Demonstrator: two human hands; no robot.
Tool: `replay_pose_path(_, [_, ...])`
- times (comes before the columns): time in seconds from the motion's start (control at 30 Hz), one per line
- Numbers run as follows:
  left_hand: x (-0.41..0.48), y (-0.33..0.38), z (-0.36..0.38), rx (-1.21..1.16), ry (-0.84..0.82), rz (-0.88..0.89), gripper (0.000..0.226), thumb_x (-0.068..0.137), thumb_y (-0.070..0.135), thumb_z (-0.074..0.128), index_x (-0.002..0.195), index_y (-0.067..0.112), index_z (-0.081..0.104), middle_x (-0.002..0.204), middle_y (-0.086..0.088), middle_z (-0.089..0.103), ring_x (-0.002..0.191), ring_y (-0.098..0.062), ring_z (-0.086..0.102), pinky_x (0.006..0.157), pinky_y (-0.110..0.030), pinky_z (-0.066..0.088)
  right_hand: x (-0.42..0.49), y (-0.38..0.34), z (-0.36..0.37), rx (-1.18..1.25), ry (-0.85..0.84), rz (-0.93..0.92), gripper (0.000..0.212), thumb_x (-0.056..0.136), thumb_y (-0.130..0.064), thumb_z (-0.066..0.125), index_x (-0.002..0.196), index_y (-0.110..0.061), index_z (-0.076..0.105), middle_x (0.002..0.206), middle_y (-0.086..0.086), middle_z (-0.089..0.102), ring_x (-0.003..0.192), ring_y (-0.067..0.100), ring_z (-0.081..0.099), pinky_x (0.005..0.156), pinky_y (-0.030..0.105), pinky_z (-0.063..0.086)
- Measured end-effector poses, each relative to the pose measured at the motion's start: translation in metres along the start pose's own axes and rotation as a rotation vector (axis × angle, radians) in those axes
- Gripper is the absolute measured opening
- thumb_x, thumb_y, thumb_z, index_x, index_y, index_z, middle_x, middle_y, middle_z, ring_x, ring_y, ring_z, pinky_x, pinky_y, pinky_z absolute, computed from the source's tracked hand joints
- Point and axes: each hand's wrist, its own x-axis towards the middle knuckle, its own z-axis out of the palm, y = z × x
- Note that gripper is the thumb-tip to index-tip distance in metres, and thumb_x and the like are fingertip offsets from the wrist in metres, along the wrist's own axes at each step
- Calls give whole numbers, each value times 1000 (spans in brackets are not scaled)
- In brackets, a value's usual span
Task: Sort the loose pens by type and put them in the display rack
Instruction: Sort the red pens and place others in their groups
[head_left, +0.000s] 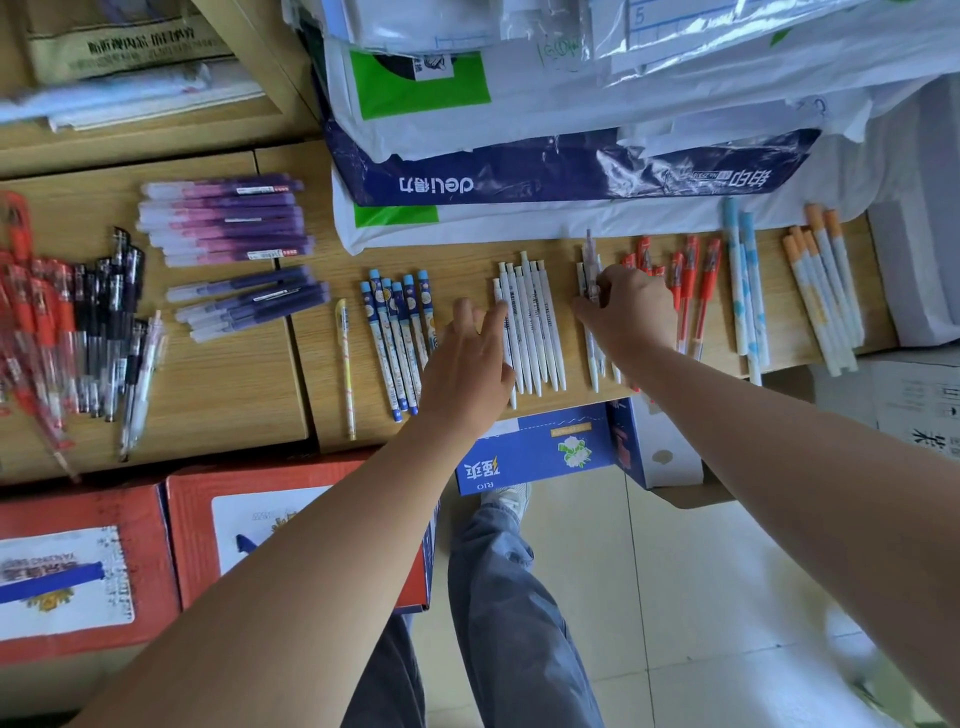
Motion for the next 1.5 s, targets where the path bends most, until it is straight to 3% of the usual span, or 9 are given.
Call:
replay_pose_path(0.13, [2,1,0,-35,-26,40,64,90,15,55,147,10,27,138,-10,37,114,-24,50,83,-35,53,3,-1,-3,65,3,-9,40,86,-25,66,60,-23,36,56,-7,40,50,5,35,44,22,23])
replay_pose_path(0.33, [-16,-12,-15,26,81,5,45,87,11,57,131,9,48,122,-12,46,105,-25,53,77,-34,49,-15,-20,0,269,-122,-209,23,87,-29,68,83,-8,61,66,-2,57,54,8,47,52,20,40])
replay_pose_path(0.43, [-29,-31,-20,71,204,-168,42,81,12,64,121,7,52,120,-16,48,108,-31,49,87,-39,47,-26,-46,5,306,-167,-257,18,87,-30,68,83,-14,59,64,-11,51,56,3,46,51,19,36])
replay_pose_path(0.6, [-39,-52,-14,-150,188,-379,59,84,13,63,136,2,37,136,-19,36,125,-31,39,104,-36,39,-41,-81,26,286,-183,-297,20,85,-30,70,82,-15,57,62,-11,48,56,6,44,49,17,28])
replay_pose_path(0.9, [-35,-54,-10,-258,127,-174,44,83,6,60,126,5,48,128,-14,40,114,-31,49,91,-38,47,-46,-97,58,121,-144,-182,27,83,-33,70,93,-11,60,85,10,66,77,28,60,62,31,46])
replay_pose_path(1.07, [-54,-90,-24,-122,322,-335,29,81,9,61,109,7,52,114,-16,48,99,-32,53,77,-39,50,-49,-97,53,130,-161,-155,23,85,-32,70,85,-14,55,77,3,59,73,21,56,61,27,40])
replay_pose_path(1.27, [-55,-115,-26,-111,181,-452,30,90,25,64,111,8,51,101,-9,66,93,-28,63,68,-32,42,-56,-115,56,223,-200,-198,25,84,-28,71,78,-15,50,60,-9,46,56,9,43,52,25,32])
replay_pose_path(1.4, [-49,-116,-27,-147,182,-472,21,88,21,65,104,10,55,91,-8,69,84,-27,67,64,-31,45,-66,-133,64,225,-232,-261,21,83,-27,72,88,-15,55,65,-10,49,59,9,47,53,25,35])
replay_pose_path(1.5, [-53,-125,-30,-172,180,-486,17,86,19,64,98,11,56,86,-7,69,80,-27,66,63,-33,46,-75,-150,73,190,-247,-291,36,82,-27,73,109,-10,56,80,-1,59,73,17,55,63,30,44])
